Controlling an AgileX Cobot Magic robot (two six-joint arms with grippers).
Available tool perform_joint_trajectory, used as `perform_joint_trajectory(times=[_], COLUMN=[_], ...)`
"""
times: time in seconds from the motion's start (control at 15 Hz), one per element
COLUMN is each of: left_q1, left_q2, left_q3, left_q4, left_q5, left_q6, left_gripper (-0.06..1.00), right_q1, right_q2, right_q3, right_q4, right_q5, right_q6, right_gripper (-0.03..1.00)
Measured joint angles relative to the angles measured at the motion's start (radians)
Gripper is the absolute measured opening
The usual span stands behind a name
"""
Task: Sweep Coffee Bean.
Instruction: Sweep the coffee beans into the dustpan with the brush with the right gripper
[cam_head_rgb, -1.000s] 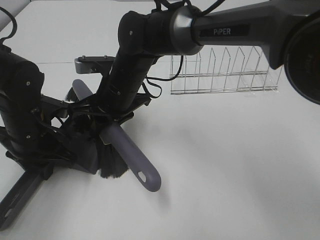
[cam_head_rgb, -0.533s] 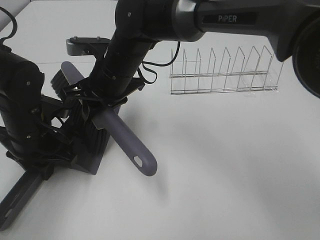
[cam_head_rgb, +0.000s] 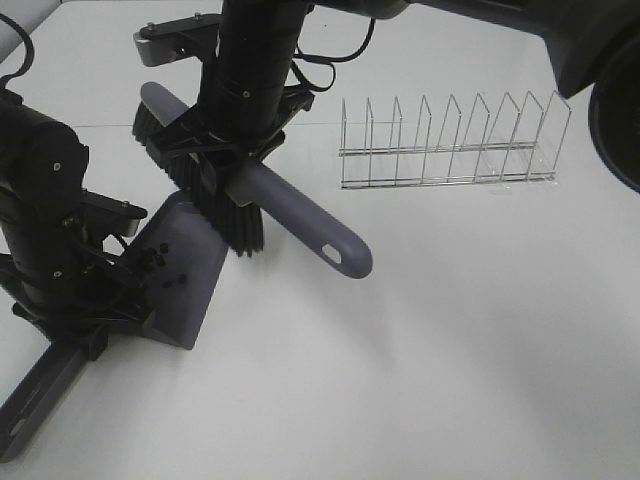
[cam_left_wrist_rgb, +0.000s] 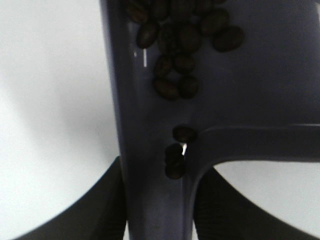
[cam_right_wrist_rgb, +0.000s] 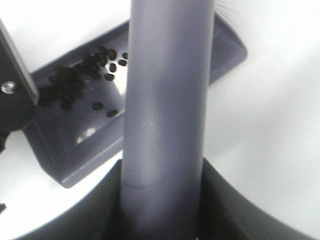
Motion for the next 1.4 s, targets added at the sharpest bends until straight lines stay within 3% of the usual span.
perform_joint_trajectory(times=[0.2, 0.33, 0.6, 0.73, 1.07, 1.4], left_q1=[0.000, 0.000, 0.000, 0.000, 0.000, 0.000], left_q2=[0.000, 0.000, 0.000, 0.000, 0.000, 0.000], left_q3=[0.000, 0.000, 0.000, 0.000, 0.000, 0.000], left_q4=[-0.002, -0.006, -0.013, -0.016, -0.017, -0.019], left_q5=[0.000, 0.001, 0.001, 0.002, 0.002, 0.003], left_q6=[0.000, 0.000, 0.000, 0.000, 0.000, 0.000], left_gripper=[0.34, 0.34, 0.34, 0.34, 0.34, 0.34], right_q1=[0.000, 0.000, 0.000, 0.000, 0.000, 0.000], right_q2=[-0.002, -0.002, 0.037, 0.075, 0.123, 0.135], right_q3=[-0.013, -0.013, -0.013, -0.013, -0.013, -0.014], right_q4=[-0.152, -0.227, -0.245, -0.192, 0.018, 0.168], right_q5=[0.109, 0.116, 0.119, 0.117, -0.011, -0.121], right_q6=[0.072, 0.122, 0.149, 0.150, 0.139, 0.052], right_gripper=[0.36, 0.36, 0.36, 0.36, 0.36, 0.36])
